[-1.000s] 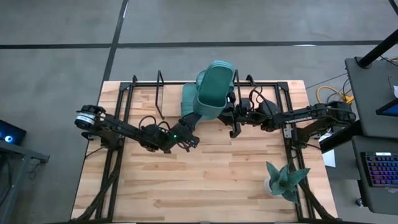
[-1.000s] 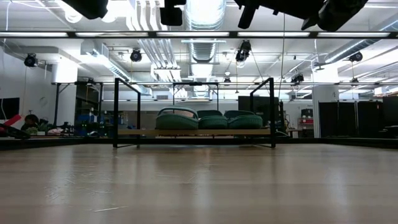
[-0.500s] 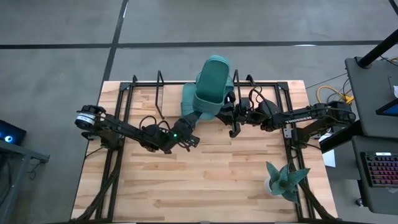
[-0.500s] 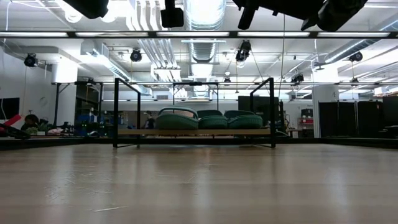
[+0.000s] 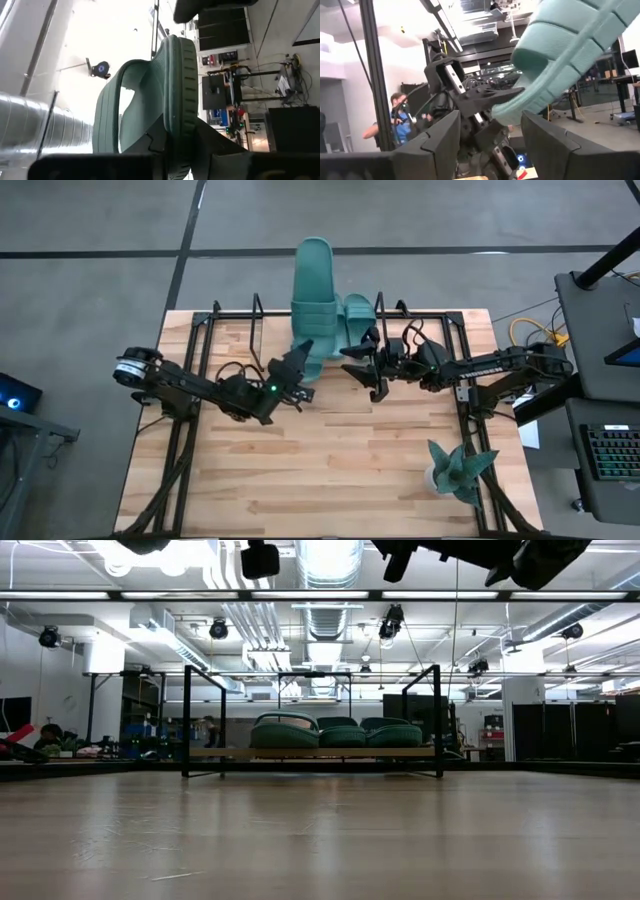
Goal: Pick and place slides into the shelf
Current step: Put the blue slide on the shelf
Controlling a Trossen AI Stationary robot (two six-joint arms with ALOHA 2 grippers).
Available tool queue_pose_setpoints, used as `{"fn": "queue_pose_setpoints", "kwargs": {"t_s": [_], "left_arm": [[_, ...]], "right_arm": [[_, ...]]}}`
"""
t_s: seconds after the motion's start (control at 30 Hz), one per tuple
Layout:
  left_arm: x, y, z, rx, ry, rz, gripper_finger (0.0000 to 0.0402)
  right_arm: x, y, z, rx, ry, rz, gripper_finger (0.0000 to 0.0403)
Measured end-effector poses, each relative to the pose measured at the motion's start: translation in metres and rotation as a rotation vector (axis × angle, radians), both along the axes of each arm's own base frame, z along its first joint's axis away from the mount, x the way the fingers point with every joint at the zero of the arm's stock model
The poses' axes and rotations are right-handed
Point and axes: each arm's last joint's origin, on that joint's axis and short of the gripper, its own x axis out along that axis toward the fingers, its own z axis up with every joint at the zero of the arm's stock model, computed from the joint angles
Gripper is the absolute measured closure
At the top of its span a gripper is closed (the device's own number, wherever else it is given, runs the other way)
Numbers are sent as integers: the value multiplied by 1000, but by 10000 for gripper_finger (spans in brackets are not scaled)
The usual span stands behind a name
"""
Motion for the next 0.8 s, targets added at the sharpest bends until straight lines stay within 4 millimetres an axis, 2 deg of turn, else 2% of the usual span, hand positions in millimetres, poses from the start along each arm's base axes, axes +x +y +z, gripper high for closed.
{"fn": "queue_pose_setpoints", "kwargs": {"t_s": [0.23, 0.5, 0.67, 0.8], "left_arm": [[-8, -5, 8, -60, -15, 36, 380], [-17, -5, 16, -154, -113, 33, 380], [-18, -1, 18, -203, -191, 8, 380], [-15, 0, 15, -256, -244, -42, 380]], "right_arm": [[-1, 0, 0, -47, 21, -15, 208], [0, 4, -21, -57, 274, -2, 219], [1, 6, -22, -68, 277, -1, 224], [0, 6, -15, -71, 250, -6, 225]]}}
